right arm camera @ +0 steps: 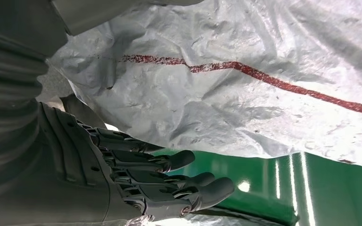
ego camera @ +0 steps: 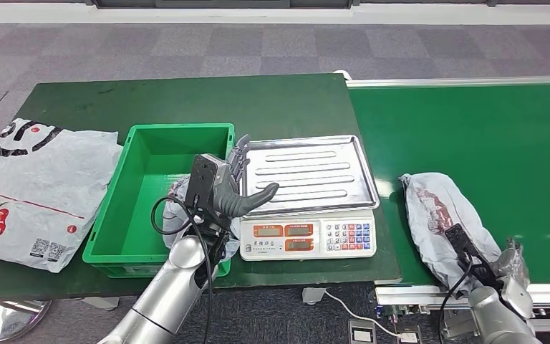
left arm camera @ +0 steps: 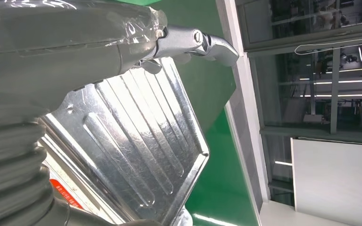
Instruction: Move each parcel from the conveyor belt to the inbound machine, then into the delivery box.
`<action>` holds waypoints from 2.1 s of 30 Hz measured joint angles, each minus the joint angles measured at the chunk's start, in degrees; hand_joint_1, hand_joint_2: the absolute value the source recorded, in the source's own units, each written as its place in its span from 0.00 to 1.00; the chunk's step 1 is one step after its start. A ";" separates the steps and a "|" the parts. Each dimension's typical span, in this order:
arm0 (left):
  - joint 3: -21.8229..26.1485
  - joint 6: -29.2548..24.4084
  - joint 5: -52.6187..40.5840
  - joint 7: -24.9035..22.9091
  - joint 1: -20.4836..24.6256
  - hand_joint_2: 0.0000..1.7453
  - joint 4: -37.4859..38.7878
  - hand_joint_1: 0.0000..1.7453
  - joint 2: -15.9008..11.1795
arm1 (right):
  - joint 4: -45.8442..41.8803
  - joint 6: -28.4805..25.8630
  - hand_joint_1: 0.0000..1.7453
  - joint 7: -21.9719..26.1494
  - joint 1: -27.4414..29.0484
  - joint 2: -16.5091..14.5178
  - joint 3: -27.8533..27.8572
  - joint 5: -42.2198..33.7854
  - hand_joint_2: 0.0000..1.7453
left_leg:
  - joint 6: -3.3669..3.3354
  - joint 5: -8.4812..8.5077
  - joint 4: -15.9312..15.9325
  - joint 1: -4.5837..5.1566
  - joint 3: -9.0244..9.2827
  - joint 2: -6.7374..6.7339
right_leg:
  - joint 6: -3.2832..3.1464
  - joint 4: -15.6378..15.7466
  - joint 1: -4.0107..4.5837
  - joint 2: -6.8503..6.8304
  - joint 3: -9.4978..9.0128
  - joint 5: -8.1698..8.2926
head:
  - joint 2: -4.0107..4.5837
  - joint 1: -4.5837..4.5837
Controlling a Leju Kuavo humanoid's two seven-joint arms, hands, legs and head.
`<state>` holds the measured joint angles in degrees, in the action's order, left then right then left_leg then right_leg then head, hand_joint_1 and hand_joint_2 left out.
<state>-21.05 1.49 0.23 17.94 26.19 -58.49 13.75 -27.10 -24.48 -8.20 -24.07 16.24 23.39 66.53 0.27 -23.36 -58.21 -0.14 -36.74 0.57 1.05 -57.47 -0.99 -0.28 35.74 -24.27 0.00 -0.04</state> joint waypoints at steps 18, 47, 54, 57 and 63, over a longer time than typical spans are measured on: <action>-1.19 -5.09 -4.32 0.15 -0.38 1.00 1.40 0.00 0.14 | 1.09 20.45 1.00 3.18 -4.48 0.30 0.58 -3.68 1.00 | -0.01 -0.19 -0.02 -0.04 0.37 -0.61 | 0.02 0.08 0.04 0.59 -0.17 0.10 | 0.00 -0.01; -1.62 -6.29 -4.31 1.85 -1.34 1.00 2.82 0.00 0.20 | -13.97 4.42 1.00 13.21 -4.34 0.28 1.53 -16.37 1.00 | -0.09 -0.07 -0.02 0.03 0.23 -0.31 | 0.05 0.04 -0.01 0.29 -0.19 0.08 | 0.00 0.00; -1.62 -7.79 -3.76 3.23 -1.12 1.00 3.69 0.00 0.14 | -18.33 3.83 1.00 19.08 -5.08 0.72 -0.79 -23.60 1.00 | -0.10 -0.06 -0.02 0.06 0.19 -0.32 | 0.05 0.04 -0.03 0.30 -0.15 0.09 | 0.00 0.00; -1.64 -8.20 -3.30 3.98 -0.86 1.00 4.40 0.00 0.11 | -22.11 3.21 1.00 18.93 -5.80 1.46 -3.62 -26.32 1.00 | -0.11 -0.04 -0.02 0.05 0.20 -0.32 | 0.05 0.04 -0.03 0.28 -0.16 0.08 | 0.00 0.00; -1.72 -9.24 -3.17 4.63 -0.46 1.00 5.49 0.00 0.02 | -27.83 1.23 1.00 19.57 -5.97 2.38 -8.06 -29.21 1.00 | -0.12 -0.03 -0.02 0.05 0.19 -0.31 | 0.05 0.03 -0.03 0.28 -0.16 0.09 | 0.00 0.00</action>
<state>-22.77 -7.75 -2.94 22.58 25.73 -53.00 13.77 -54.93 -23.25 11.37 -30.03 18.62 15.33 37.32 0.15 -23.39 -58.23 -0.08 -36.55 0.26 1.11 -57.44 -1.03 -0.01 35.58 -24.18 0.00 -0.04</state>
